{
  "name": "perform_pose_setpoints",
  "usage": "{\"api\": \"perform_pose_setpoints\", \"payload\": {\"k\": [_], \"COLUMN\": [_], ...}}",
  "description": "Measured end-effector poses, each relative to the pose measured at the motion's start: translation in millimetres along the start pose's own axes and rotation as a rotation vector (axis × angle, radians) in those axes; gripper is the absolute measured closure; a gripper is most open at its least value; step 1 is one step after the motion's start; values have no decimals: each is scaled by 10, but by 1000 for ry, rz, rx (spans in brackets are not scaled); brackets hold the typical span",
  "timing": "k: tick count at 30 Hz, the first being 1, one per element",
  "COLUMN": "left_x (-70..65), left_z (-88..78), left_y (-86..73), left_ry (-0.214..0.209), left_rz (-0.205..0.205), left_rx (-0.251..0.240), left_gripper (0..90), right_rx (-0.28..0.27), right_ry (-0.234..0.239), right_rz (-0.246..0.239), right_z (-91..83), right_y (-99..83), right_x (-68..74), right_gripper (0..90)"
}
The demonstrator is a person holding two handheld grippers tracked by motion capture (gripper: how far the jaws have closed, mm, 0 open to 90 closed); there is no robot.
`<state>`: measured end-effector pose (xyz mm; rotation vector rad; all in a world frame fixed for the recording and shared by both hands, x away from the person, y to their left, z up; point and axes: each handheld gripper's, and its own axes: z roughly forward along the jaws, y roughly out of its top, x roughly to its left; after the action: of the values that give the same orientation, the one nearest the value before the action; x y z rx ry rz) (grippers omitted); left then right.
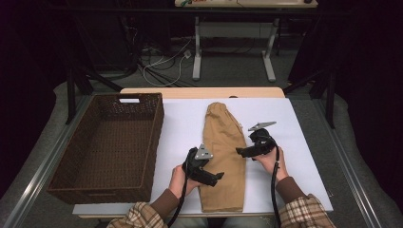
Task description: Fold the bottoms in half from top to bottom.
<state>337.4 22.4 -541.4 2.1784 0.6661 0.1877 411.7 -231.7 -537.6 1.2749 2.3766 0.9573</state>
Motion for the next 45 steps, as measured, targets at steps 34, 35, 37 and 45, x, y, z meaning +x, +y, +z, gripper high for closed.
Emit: {"api": "perform_pose_setpoints", "payload": {"k": [34, 35, 37, 45], "left_x": [69, 75, 76, 82], "left_z": [216, 223, 235, 225], "left_y": [-2, -7, -21, -24], "left_ry": [36, 37, 33, 37], "left_rz": [-10, -9, -10, -15], "left_rx": [67, 75, 78, 86], "left_gripper": [402, 428, 503, 674], "right_rx": [96, 99, 110, 119], "right_ry": [-66, -67, -79, -114], "right_rz": [37, 40, 38, 71], "right_z": [828, 851, 886, 1007], "right_y": [821, 835, 859, 948], "right_x": [-212, -213, -213, -224], "right_gripper": [107, 109, 123, 189]}}
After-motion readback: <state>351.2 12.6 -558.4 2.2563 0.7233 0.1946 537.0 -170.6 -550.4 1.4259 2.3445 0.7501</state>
